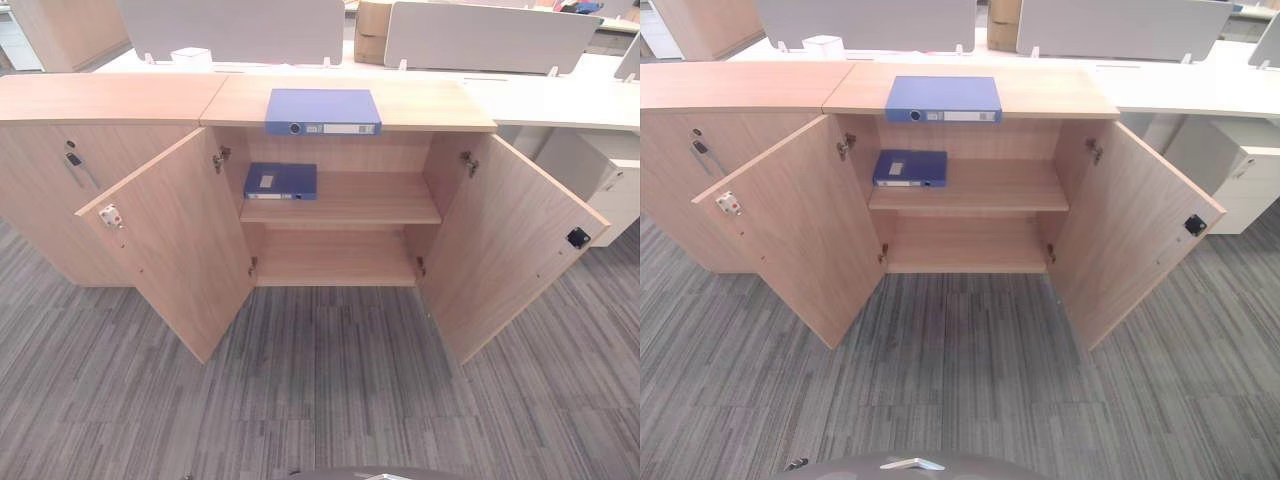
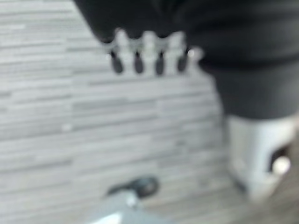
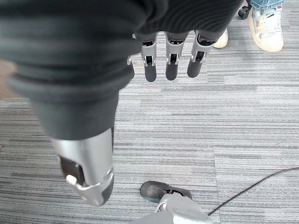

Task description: Put the empty folder in the office cabinet

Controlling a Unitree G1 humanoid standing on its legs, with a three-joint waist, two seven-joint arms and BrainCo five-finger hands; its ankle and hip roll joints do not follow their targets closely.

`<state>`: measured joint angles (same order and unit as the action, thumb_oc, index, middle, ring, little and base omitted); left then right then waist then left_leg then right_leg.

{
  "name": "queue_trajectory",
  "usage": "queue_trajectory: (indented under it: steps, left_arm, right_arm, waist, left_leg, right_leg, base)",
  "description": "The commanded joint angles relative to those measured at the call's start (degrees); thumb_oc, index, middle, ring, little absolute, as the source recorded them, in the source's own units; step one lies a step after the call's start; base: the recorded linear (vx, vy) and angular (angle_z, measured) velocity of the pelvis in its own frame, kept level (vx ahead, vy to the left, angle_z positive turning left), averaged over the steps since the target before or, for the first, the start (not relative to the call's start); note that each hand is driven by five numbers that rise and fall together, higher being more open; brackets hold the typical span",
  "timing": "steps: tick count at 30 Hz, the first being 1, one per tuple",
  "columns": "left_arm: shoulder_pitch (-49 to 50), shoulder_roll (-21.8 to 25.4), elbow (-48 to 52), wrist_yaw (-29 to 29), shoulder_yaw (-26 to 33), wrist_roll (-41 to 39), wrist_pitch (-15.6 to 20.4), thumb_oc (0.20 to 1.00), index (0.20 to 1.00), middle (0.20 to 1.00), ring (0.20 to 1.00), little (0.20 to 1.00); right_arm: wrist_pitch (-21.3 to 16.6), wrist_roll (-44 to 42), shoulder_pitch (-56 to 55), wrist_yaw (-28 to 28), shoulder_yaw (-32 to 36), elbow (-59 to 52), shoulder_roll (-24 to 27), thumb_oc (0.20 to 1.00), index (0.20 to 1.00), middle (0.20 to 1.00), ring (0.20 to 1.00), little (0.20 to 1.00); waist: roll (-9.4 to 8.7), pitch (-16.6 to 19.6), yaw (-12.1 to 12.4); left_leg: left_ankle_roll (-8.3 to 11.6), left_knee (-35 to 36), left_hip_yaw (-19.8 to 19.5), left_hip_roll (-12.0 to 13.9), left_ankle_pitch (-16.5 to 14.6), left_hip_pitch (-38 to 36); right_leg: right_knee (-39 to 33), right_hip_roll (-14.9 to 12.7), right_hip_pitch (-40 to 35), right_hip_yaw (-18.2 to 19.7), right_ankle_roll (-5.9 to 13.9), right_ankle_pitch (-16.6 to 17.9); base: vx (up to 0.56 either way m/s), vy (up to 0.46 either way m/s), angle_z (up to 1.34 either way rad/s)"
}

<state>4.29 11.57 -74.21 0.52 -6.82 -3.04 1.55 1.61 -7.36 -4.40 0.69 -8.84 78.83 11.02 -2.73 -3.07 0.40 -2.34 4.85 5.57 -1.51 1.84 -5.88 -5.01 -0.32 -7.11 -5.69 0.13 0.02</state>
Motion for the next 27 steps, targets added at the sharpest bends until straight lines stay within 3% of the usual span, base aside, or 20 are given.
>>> queue_trajectory:
  steps: [1, 27]
  left_arm:
    - [-3.53, 1.11, -3.12, 1.00, -1.00, 2.09, 0.52, 1.000, 1.000, 1.000, 1.000, 1.000]
    - [-3.63, 0.69, -4.06, -0.12, -1.33, 2.11, 0.10, 1.000, 1.000, 1.000, 1.000, 1.000]
  right_arm:
    - [-0.25, 1.46, 2.46, 1.43, -1.86, 1.23, 1.05, 1.000, 1.000, 1.000, 1.000, 1.000]
    - [0.04, 1.54, 2.89, 0.89, -1.94, 1.89, 1.08, 1.000, 1.000, 1.000, 1.000, 1.000]
  waist:
    - [1.00, -0.33, -0.12]
    - [0.88, -0.08, -0.36]
  left_leg:
    - [3.82, 0.15, -1.21, 2.18, -4.34, -0.96]
    - [3.90, 0.15, -0.88, 2.36, -4.74, -1.49]
  right_leg:
    - [0.01, -1.99, -0.51, 0.37, 5.52, -1.15]
    - [0.01, -1.89, -0.78, 0.54, 5.45, -1.28]
  base:
    - [0.00, 0.000, 0.00]
    - [0.00, 0.000, 0.00]
